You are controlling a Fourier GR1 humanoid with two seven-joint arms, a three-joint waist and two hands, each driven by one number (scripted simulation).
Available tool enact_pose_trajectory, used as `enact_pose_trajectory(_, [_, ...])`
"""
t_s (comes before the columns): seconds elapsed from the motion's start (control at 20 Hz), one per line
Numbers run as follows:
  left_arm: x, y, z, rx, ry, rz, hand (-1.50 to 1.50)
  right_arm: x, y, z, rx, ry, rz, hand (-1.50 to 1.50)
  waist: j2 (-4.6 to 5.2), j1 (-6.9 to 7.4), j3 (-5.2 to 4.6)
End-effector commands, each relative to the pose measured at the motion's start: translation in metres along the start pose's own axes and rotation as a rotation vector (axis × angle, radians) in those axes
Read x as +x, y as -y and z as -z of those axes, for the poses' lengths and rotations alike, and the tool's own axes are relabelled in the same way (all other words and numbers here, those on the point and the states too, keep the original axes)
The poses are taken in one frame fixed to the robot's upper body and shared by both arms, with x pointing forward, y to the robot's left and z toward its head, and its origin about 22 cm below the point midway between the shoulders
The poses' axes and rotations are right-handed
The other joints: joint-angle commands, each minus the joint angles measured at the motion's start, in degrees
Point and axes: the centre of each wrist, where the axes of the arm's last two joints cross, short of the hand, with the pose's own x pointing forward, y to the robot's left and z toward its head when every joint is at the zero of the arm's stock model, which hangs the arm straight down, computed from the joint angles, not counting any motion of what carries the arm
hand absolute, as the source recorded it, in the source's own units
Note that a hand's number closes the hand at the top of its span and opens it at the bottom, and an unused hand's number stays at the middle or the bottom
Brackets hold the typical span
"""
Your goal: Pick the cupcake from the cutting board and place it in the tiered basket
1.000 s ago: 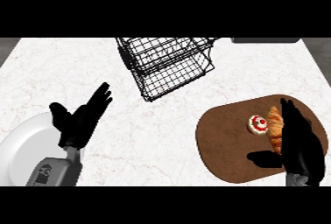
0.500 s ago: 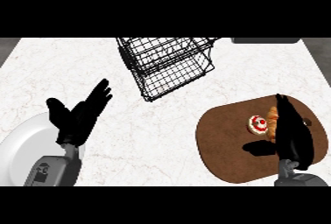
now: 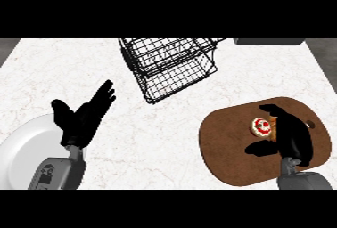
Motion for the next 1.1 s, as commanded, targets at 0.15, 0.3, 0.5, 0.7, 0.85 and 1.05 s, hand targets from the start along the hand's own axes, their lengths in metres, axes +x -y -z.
enact_pose_trajectory(0.15, [-0.008, -0.001, -0.006, 0.002, -0.005, 0.018, 0.0, 0.008, -0.015, 0.006, 0.003, 0.082, -0.052, 1.5, 0.47, 0.21, 0.53])
enact_pose_trajectory(0.3, [-0.007, -0.002, 0.005, 0.009, -0.01, 0.004, 0.0, -0.004, -0.027, -0.005, -0.022, 0.098, -0.047, 1.5, 0.5, -0.01, 0.53])
enact_pose_trajectory(0.5, [-0.013, -0.009, -0.008, 0.004, 0.0, -0.002, 0.0, 0.012, -0.028, -0.012, -0.111, 0.111, 0.055, 1.5, 0.48, 0.17, 0.54])
enact_pose_trajectory(0.7, [0.001, 0.008, -0.003, -0.007, 0.013, 0.0, 0.0, -0.003, -0.004, 0.017, 0.094, 0.268, -0.076, 1.5, 0.61, 0.65, 0.55])
enact_pose_trajectory(0.85, [0.002, 0.018, -0.002, -0.025, 0.005, -0.005, 0.0, -0.004, 0.011, 0.034, 0.279, 0.383, -0.242, 1.5, 0.84, 1.77, 0.54])
enact_pose_trajectory(1.05, [0.003, 0.008, -0.003, 0.001, 0.004, -0.001, 0.0, 0.008, 0.052, 0.039, 0.295, 0.468, -0.132, 1.5, 0.42, 0.15, 0.53])
